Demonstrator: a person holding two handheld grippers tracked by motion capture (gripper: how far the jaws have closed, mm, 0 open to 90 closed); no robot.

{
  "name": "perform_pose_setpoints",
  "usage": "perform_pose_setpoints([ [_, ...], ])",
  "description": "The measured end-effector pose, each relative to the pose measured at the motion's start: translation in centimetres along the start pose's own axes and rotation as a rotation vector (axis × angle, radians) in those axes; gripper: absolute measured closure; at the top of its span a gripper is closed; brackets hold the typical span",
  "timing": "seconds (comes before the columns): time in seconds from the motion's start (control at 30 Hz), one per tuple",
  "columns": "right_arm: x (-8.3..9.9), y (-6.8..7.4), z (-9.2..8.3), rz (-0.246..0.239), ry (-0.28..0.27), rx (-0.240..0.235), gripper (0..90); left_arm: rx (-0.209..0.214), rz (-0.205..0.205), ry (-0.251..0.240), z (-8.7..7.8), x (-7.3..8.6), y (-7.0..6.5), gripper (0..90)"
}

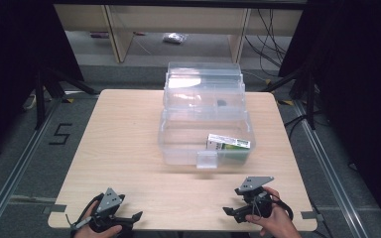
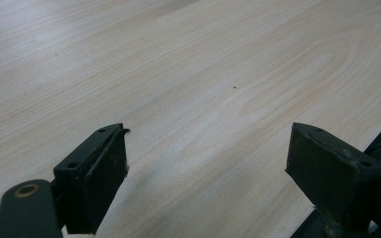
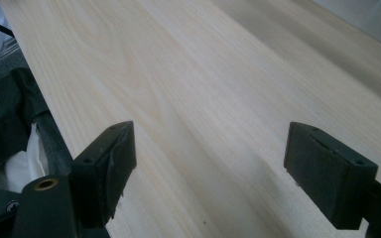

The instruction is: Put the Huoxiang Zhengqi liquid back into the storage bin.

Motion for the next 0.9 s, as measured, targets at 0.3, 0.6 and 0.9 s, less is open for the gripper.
perform_pose_setpoints([
  [0.3,0.8,0.1,0.0,-0.019,0.013,0.006,20.2,-0.001,0.0,-0.005,0.0,0.0,0.0,15.5],
  [0.6,0.8,0.1,0.0,-0.041,-0.015,0.022,19.7,0.002,0.008,0.001,0.0,0.0,0.0,15.5],
  [0.9,0.8,0.6,-0.1,-0.009,-0.006,0.013,18.9,0.005,0.009,-0.004,0.1,0.0,0.0,15.5],
])
Point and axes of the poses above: each handheld gripper's, and its own axes: z roughly forward along the jaws, x roughly out of its underside, y roughly to its left, the point moved 9 cm from there along z, roughly forward along the jaws
